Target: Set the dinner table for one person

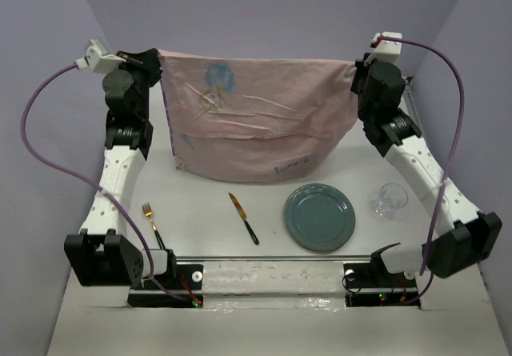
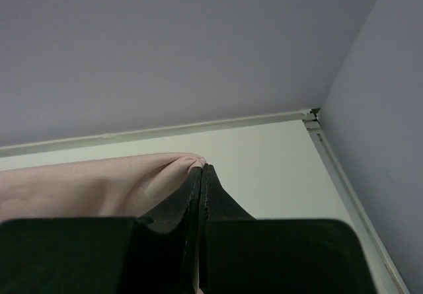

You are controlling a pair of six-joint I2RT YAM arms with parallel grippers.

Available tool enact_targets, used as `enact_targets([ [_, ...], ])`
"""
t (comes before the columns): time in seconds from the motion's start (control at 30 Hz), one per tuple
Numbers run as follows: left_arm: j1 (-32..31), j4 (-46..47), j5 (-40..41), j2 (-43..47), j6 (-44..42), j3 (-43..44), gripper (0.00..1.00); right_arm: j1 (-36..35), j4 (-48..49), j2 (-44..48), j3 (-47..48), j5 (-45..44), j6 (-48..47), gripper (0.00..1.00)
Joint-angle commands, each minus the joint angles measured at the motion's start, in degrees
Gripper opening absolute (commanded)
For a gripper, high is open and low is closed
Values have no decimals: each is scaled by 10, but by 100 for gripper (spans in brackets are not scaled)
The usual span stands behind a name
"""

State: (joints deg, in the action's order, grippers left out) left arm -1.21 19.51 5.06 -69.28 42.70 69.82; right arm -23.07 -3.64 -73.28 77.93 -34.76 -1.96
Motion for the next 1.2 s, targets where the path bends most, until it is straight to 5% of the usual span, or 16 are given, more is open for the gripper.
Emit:
enact_targets([
  [0.0,8,12,-12,-87,-15,78,0,59,29,-88,86,64,-9,0],
  [0.27,36,-36,-72,-223,-22,282,0,116,3,-255,355,92,-63,0],
  [0.4,38,-29,-83,-208,-24,284,0,116,3,-238,364,108,-67,0],
  [0.5,38,3,-91,-171,-10,210,0,116,20,-186,294,131,-53,0],
  [0.9,42,201,-88,-38,64,-305,0,116,180,-63,-281,211,127,0],
  [1.17,42,297,-92,-79,88,-454,0,116,111,-126,-292,215,191,0],
])
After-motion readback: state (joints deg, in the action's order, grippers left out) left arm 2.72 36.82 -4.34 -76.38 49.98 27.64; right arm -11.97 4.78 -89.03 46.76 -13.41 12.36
